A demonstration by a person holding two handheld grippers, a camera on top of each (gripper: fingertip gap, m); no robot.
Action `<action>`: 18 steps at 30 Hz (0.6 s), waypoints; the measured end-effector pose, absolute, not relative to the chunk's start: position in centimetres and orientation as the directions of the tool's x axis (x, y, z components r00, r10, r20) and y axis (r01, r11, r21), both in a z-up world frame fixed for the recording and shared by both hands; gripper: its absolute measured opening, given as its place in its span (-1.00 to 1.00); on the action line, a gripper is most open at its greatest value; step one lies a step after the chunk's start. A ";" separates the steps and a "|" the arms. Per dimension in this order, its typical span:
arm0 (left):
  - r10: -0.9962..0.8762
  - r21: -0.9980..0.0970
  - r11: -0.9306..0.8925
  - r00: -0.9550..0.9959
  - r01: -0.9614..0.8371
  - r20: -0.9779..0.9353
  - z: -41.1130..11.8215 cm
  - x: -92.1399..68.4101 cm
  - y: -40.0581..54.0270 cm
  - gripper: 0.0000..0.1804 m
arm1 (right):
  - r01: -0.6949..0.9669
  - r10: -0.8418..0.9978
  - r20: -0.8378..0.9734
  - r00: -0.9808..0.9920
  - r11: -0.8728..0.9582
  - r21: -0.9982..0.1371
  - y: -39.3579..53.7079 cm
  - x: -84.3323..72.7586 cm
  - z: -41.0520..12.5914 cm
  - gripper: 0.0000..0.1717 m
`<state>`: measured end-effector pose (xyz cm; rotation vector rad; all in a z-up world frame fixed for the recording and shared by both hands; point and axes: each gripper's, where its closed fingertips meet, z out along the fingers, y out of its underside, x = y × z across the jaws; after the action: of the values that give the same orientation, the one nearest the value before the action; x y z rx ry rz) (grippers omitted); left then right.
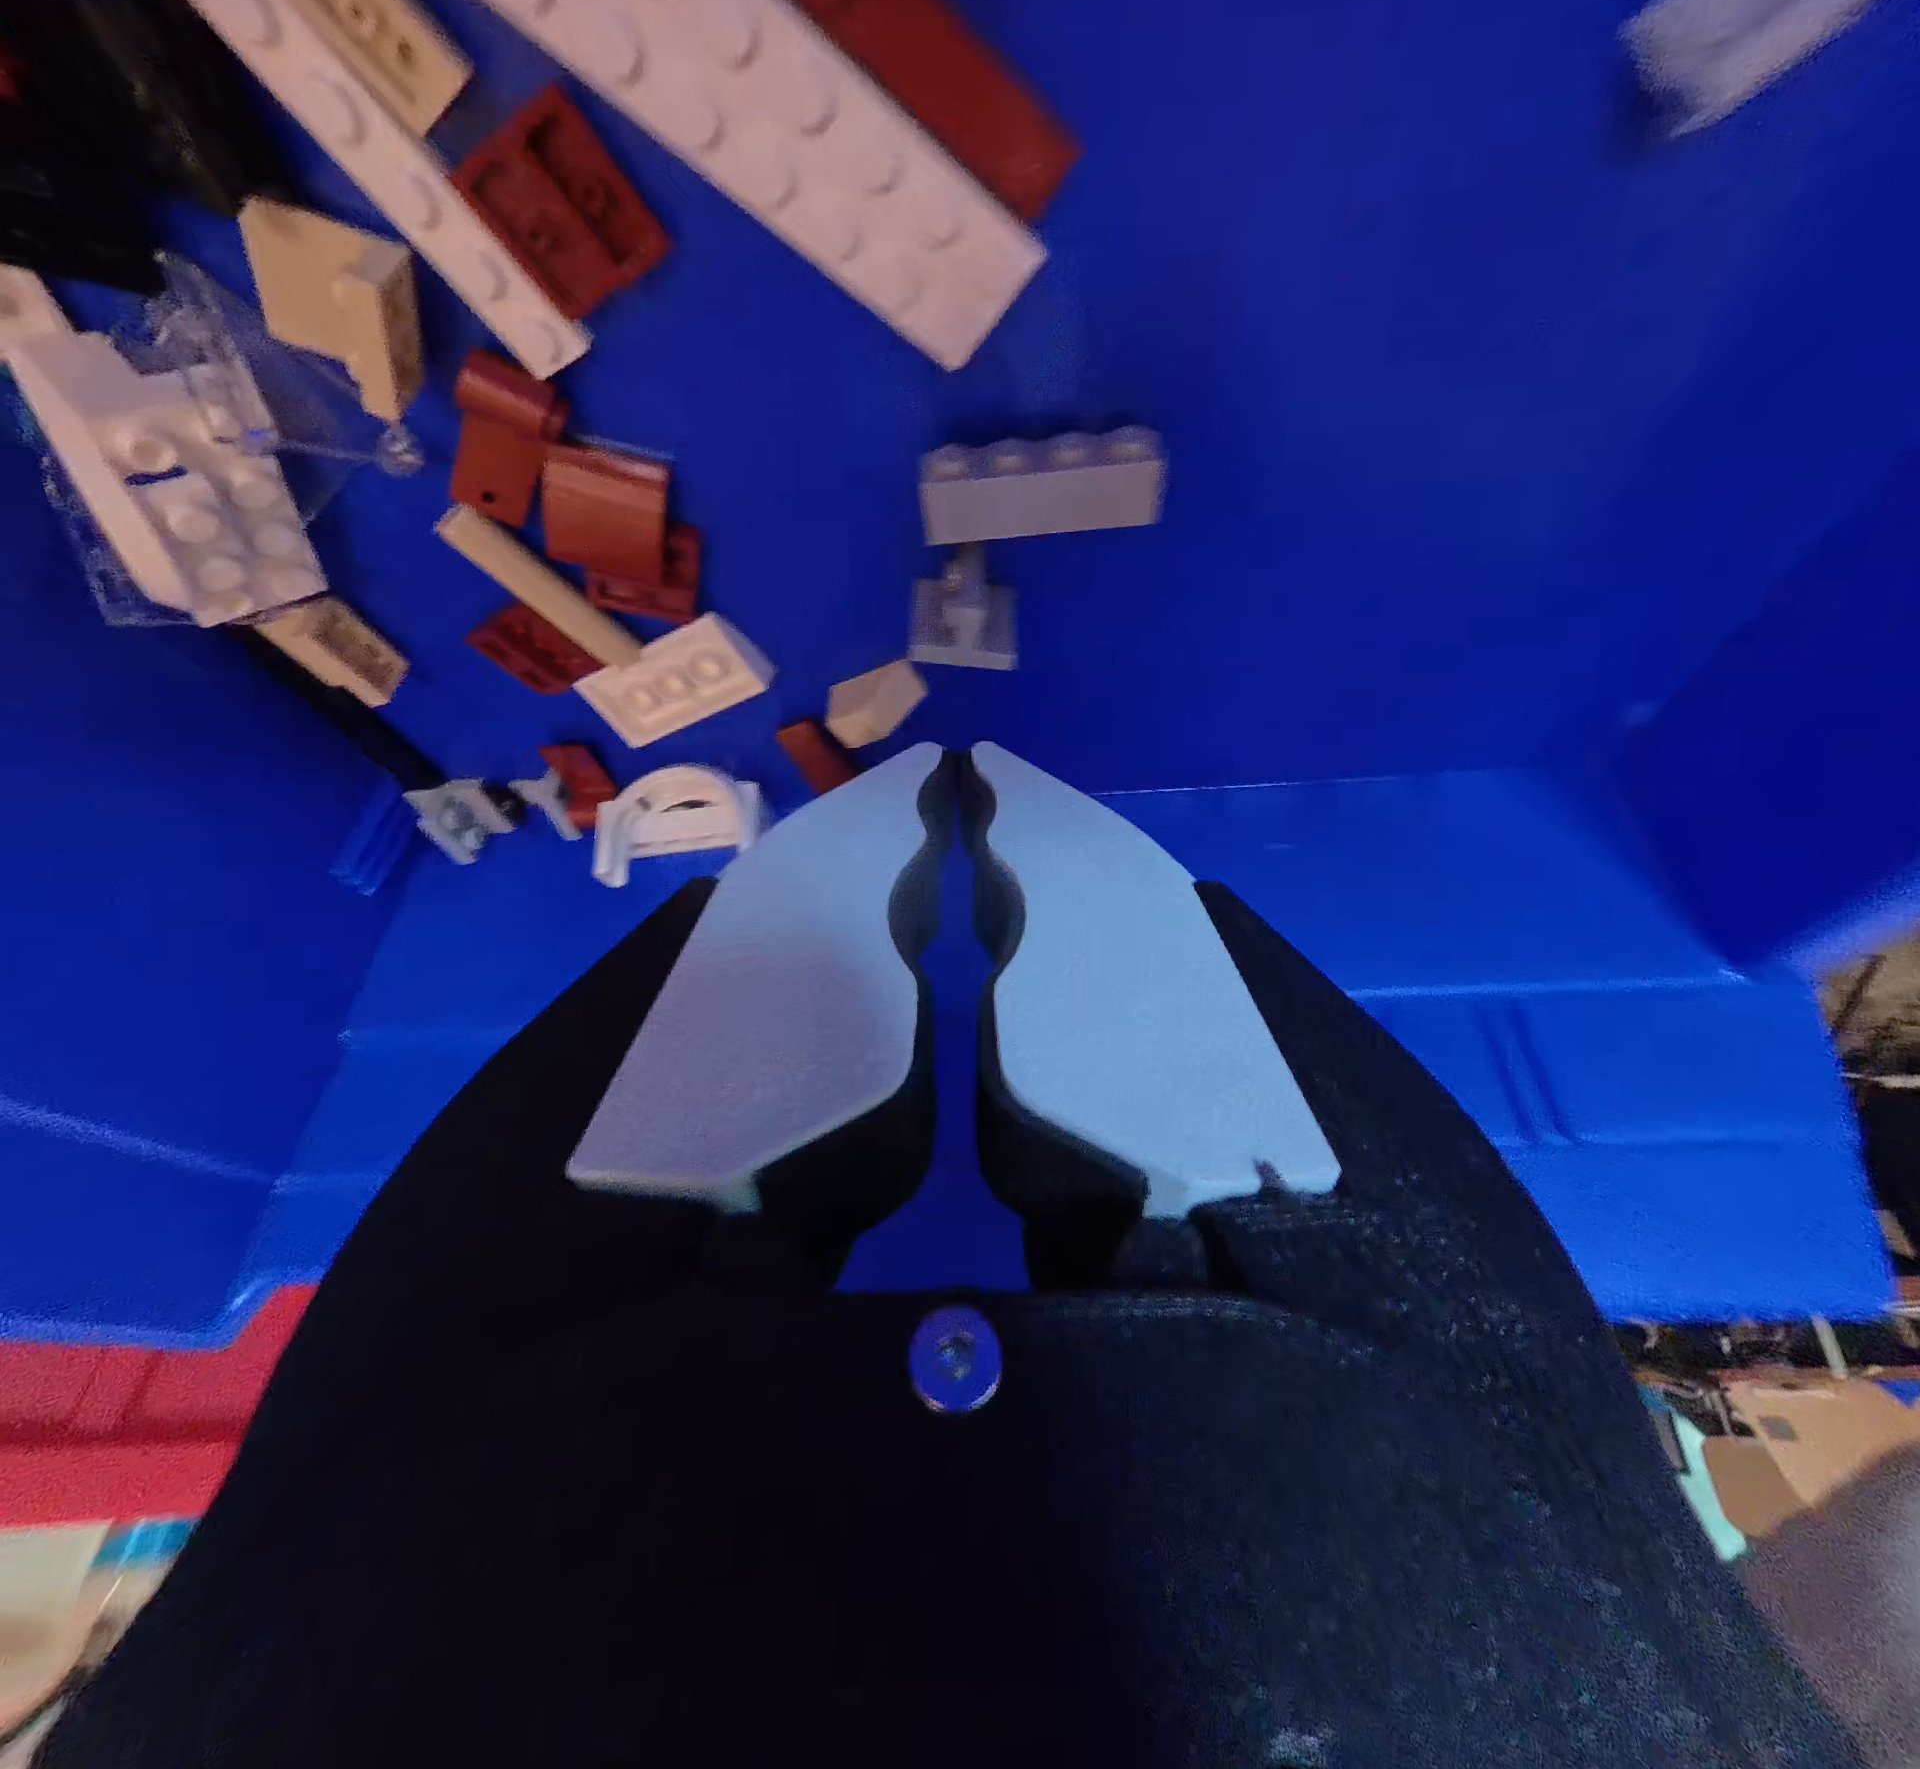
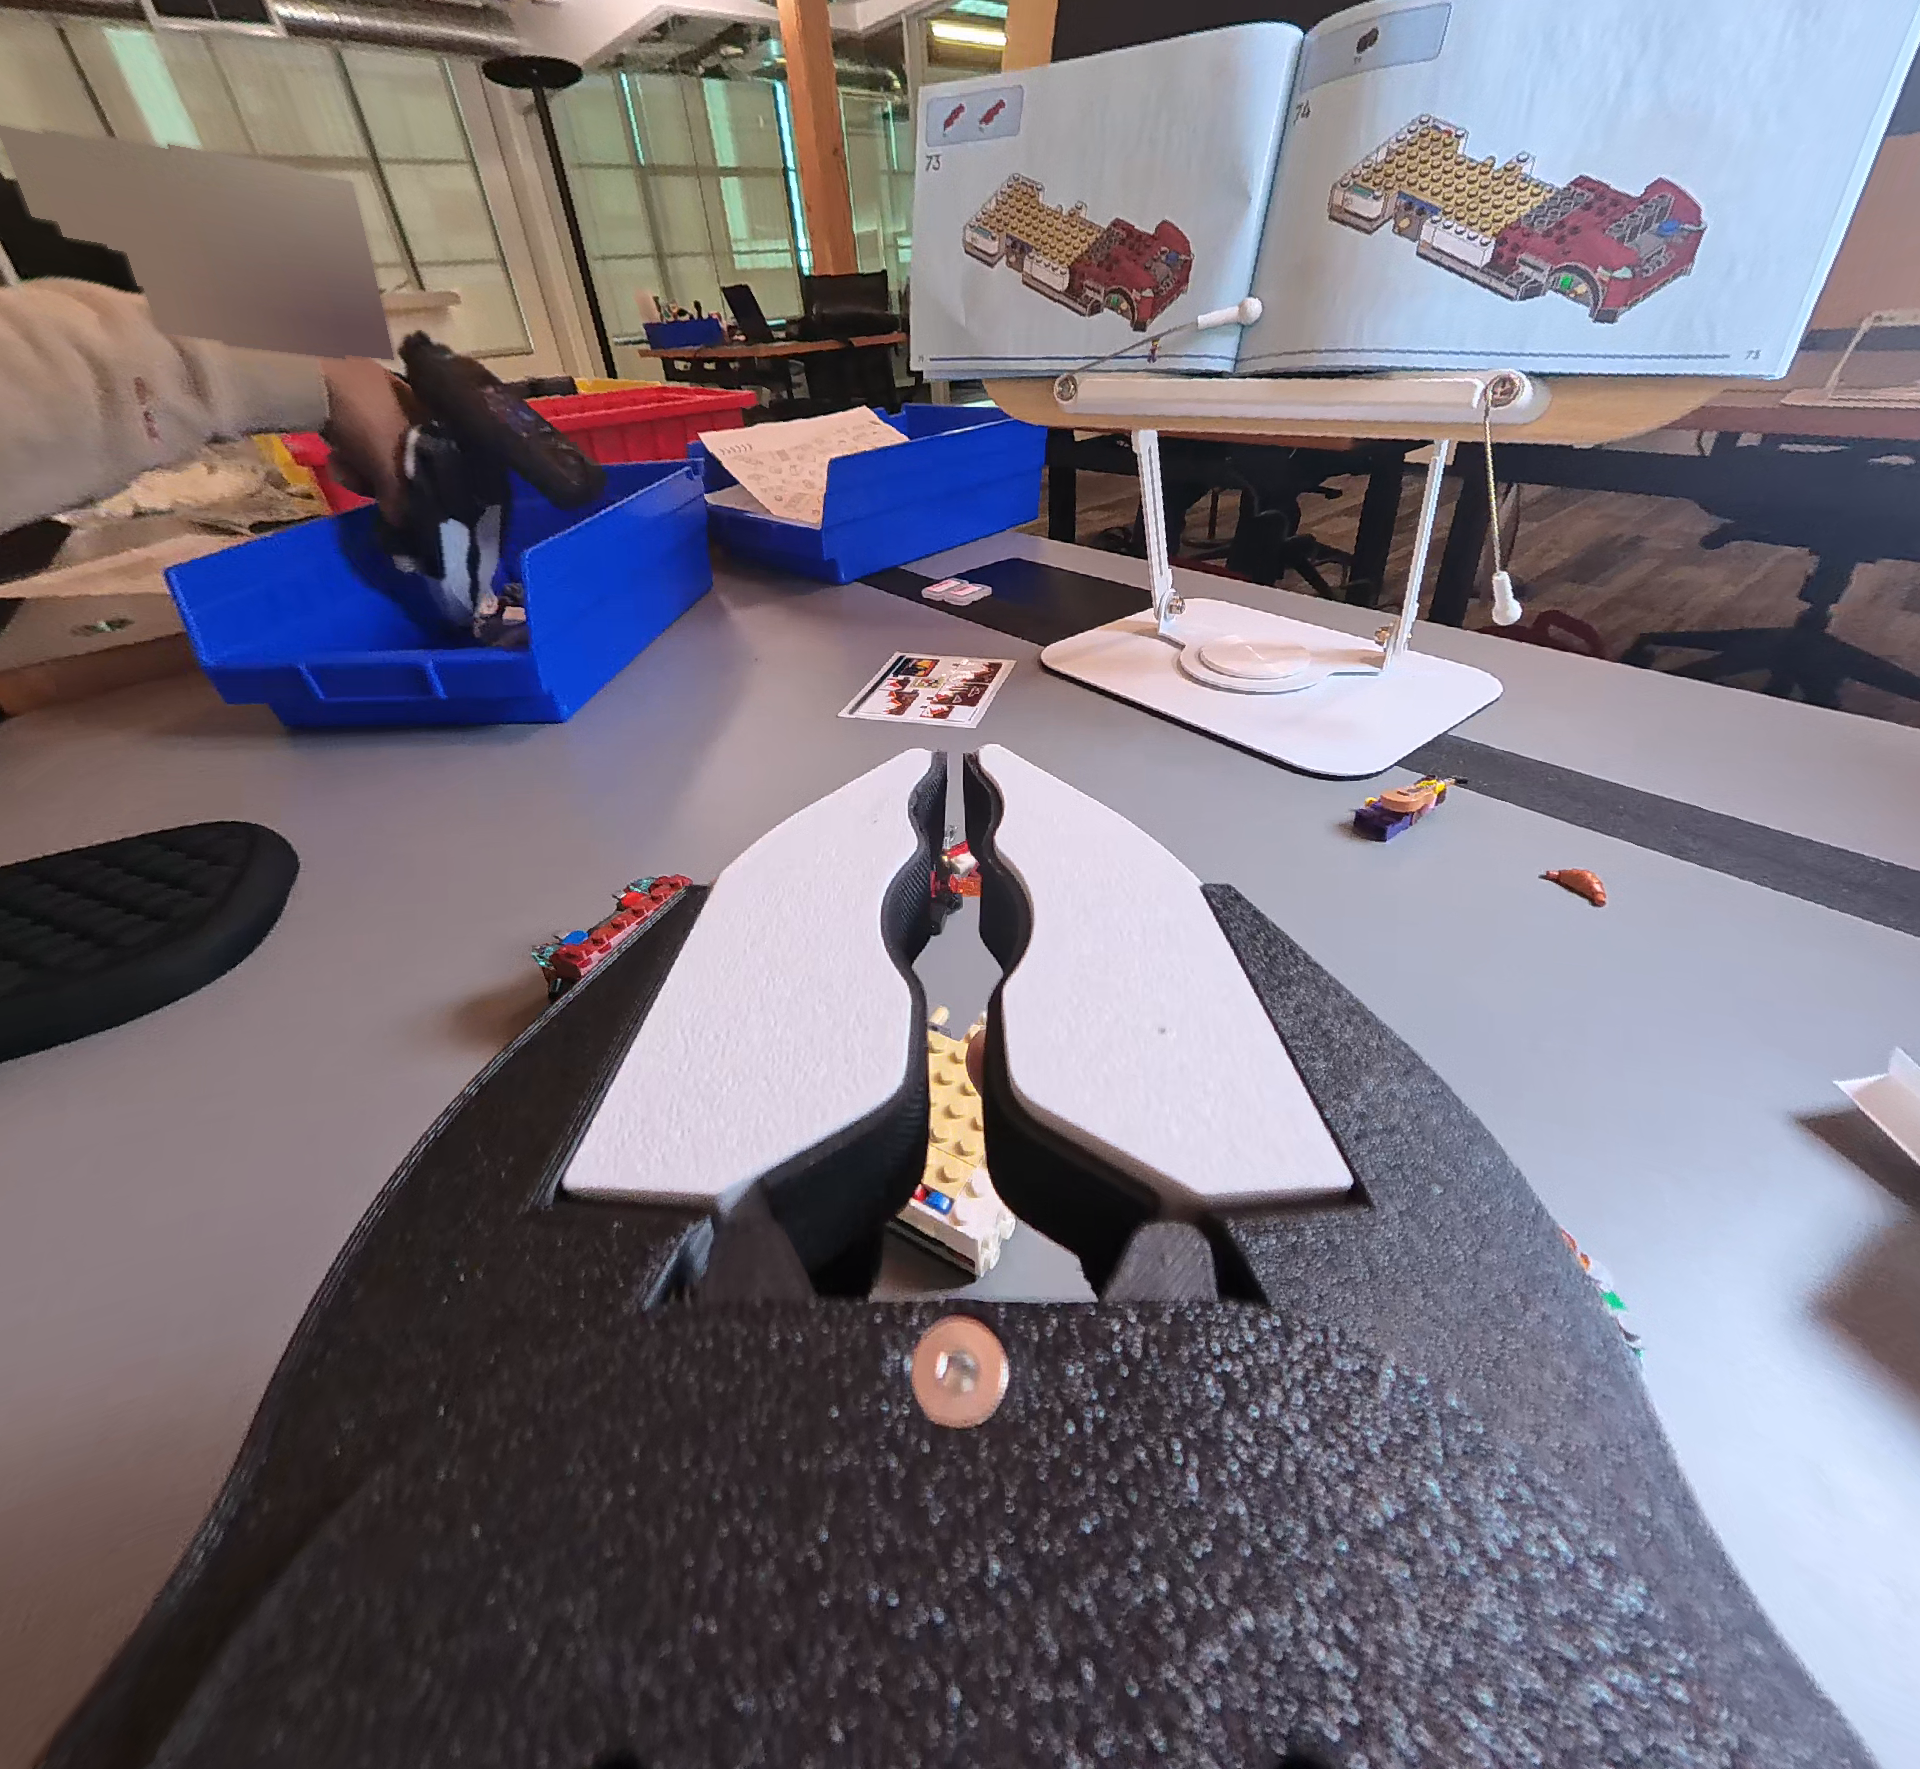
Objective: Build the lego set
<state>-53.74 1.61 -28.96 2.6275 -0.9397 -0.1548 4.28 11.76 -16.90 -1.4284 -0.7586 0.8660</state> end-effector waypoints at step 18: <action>-0.658 0.484 -0.688 0.746 -0.541 -0.102 -30.1 -57.2 1.4 -0.76 | -0.025 0.881 -0.069 0.468 -0.065 -0.998 11.2 3.6 -17.6 -0.96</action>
<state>-57.23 1.40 -30.08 2.5162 -0.9139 -0.3743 3.61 11.24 -17.60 -1.4444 -0.8024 0.8934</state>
